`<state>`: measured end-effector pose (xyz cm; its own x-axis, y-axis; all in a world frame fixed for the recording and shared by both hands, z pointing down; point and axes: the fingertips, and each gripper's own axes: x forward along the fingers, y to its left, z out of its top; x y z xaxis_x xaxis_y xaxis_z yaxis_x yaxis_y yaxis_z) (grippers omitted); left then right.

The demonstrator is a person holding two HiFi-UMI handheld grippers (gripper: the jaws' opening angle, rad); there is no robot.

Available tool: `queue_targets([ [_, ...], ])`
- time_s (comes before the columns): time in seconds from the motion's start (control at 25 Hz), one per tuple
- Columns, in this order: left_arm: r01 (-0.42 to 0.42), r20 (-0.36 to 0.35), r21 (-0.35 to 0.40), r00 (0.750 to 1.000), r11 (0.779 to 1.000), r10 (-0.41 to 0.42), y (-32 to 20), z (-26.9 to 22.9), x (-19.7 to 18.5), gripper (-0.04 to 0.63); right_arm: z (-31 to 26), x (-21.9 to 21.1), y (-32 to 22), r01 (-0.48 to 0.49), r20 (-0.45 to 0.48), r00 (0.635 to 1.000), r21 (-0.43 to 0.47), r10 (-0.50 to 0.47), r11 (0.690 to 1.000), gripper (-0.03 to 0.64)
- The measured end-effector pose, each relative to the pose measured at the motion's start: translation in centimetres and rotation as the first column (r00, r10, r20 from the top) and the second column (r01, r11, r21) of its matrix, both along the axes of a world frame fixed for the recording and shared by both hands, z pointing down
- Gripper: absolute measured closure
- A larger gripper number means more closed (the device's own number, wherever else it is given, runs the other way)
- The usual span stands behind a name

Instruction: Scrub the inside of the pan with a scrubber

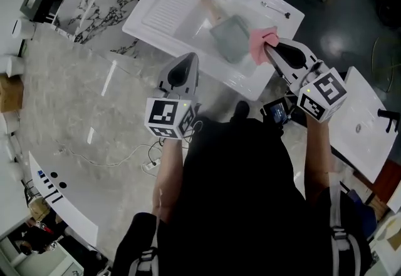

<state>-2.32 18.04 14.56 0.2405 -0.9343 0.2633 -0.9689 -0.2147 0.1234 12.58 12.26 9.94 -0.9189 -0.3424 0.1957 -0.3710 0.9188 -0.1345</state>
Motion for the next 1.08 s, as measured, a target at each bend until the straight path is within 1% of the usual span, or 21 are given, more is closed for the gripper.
queue_targets([
  [0.12,-0.010,0.005,0.015,1.000,1.000,0.009,1.0,-1.3,-0.6,0.561,0.2,1.1,0.8,-0.066,0.022,0.998,-0.032,0.066,0.997,0.583],
  [0.2,-0.014,0.006,0.019,1.000,1.000,0.014,1.4,-1.7,-0.9,0.561,0.3,1.5,1.2,-0.087,0.038,0.995,-0.056,0.089,0.995,0.583],
  [0.32,-0.022,0.010,0.022,1.000,0.999,0.022,1.9,-1.8,-1.0,0.561,0.7,1.4,2.0,-0.087,0.040,0.995,-0.065,0.090,0.994,0.583],
  [0.48,-0.025,0.012,0.023,1.000,0.999,0.025,2.2,-1.4,-0.6,0.561,0.8,1.1,2.7,-0.069,0.047,0.996,-0.056,0.071,0.996,0.583],
  [0.72,-0.020,0.007,0.031,1.000,0.999,0.020,2.1,-1.3,0.4,0.560,0.5,1.6,2.8,-0.061,0.059,0.996,-0.059,0.064,0.996,0.583],
  [1.08,-0.030,0.009,0.031,1.000,0.999,0.030,1.6,-1.3,2.1,0.560,0.9,2.6,2.5,-0.061,0.045,0.997,-0.079,0.065,0.995,0.583],
])
